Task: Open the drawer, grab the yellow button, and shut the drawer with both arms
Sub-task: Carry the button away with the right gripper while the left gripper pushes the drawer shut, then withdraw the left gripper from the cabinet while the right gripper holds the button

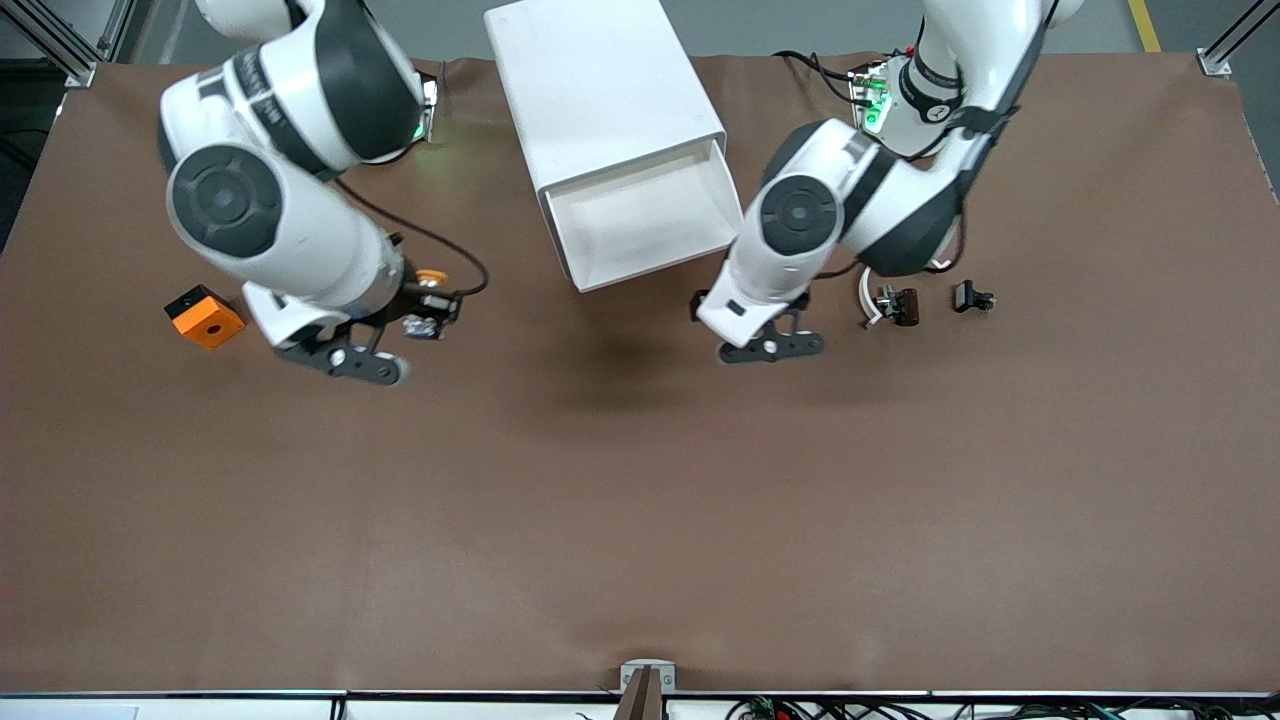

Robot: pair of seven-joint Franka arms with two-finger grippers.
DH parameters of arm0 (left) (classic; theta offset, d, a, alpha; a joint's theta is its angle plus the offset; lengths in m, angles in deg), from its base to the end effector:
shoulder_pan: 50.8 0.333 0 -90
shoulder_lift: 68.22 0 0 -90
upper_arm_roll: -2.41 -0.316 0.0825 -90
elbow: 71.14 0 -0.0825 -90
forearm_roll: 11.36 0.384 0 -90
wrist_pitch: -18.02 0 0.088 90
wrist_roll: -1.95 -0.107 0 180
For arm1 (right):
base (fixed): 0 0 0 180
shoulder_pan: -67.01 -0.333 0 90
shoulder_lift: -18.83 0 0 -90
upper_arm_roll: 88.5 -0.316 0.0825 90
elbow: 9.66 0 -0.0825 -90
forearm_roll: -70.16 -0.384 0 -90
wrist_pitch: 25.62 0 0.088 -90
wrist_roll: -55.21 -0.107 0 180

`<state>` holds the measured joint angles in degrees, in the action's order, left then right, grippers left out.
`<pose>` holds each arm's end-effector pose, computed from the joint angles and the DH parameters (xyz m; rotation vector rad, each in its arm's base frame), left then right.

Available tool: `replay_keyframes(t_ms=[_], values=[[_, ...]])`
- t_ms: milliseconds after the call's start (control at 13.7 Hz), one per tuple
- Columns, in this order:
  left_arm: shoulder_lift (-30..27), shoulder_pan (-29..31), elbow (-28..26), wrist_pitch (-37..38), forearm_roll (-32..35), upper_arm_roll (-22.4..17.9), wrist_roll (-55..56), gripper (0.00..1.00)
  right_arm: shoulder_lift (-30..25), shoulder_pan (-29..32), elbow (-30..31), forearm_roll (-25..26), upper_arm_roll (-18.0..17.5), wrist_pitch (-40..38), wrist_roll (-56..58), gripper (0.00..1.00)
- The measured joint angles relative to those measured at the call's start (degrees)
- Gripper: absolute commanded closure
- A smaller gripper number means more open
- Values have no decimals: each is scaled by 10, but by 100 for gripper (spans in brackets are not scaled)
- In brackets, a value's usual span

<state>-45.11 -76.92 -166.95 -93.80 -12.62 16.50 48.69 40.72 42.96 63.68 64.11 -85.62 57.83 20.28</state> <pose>0.5052 -0.4085 0.3678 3.1167 0.2137 -0.2531 0.5982 0.2511 0.5206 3.0808 -0.3671 -0.3455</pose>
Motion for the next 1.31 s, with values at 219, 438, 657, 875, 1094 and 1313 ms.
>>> replay_keyframes(t_ms=[219,438,657,875,1094,1313], values=[[19,-40,0,-10,0,2,59,0,-34,49,88,8,1,76,42,100],[27,-47,-2,1,-25,9,64,0,-73,82,197,38,1,155,78,100],[32,-47,-3,31,-73,20,63,0,-84,121,282,84,1,258,107,100],[33,-47,-3,56,-86,50,65,0,-84,173,338,94,2,323,162,100],[35,-48,-8,72,-91,75,66,0,-84,227,375,94,2,379,223,100],[37,-48,-12,76,-106,90,66,0,-82,248,434,94,1,459,246,100]])
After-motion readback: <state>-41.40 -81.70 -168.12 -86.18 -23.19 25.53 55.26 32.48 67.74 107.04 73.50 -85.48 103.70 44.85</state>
